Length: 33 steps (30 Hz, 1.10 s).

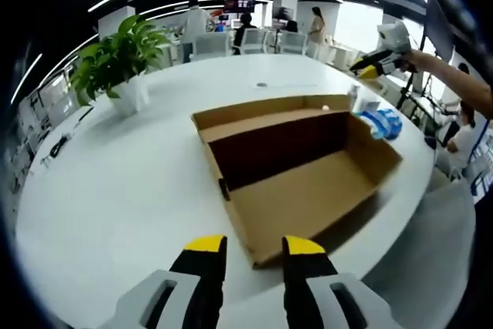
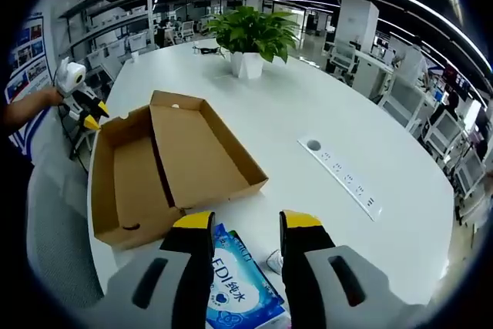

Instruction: Operate the shoe box by opening the lid, removing the specified soft item, and placing it in the target area until the item is outside and the box remains undamaged.

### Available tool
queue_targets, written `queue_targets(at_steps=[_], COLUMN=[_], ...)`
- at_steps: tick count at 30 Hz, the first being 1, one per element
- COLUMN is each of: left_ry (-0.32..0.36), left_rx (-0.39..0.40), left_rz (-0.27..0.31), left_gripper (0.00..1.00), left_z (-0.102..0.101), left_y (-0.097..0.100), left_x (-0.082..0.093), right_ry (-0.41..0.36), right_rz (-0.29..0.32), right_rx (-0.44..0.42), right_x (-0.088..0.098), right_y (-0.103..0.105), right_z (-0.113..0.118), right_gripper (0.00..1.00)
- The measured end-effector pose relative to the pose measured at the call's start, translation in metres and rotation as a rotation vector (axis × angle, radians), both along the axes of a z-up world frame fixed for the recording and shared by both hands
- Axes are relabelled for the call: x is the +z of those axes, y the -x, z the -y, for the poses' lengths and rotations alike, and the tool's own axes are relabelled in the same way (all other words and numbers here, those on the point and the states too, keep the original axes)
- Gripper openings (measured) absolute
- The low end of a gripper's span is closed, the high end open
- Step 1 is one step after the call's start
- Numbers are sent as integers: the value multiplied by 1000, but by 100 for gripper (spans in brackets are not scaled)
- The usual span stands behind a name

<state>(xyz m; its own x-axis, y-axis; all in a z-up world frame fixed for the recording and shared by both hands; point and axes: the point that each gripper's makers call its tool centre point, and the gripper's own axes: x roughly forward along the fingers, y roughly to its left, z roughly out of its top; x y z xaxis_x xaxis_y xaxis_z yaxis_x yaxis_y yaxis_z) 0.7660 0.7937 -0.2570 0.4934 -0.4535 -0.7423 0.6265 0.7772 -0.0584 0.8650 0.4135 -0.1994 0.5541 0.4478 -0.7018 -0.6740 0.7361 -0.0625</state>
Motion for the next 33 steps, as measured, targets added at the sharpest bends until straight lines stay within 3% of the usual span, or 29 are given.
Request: queue_targets(at_steps=[16,23,27,33], left_ry=[13,35,16,40], left_rx=[200,252,249,296], left_rz=[-71,-101,-84,-101], left_gripper=[12,6,5,4], left_z=[-7,-4,-4,-9], left_y=[-4,-3,-3,-4], left_x=[-15,-16,-16,-18], right_ry=[32,11,46,30], right_rz=[-67,-112,-96,-121], right_rx=[10,-42,-81,-147], right_x=[-21,-35,-43,-52], right_y=[-7,-22,-37,-46], right_z=[-24,-27,-21,-21], right_gripper=[31,32,28,27])
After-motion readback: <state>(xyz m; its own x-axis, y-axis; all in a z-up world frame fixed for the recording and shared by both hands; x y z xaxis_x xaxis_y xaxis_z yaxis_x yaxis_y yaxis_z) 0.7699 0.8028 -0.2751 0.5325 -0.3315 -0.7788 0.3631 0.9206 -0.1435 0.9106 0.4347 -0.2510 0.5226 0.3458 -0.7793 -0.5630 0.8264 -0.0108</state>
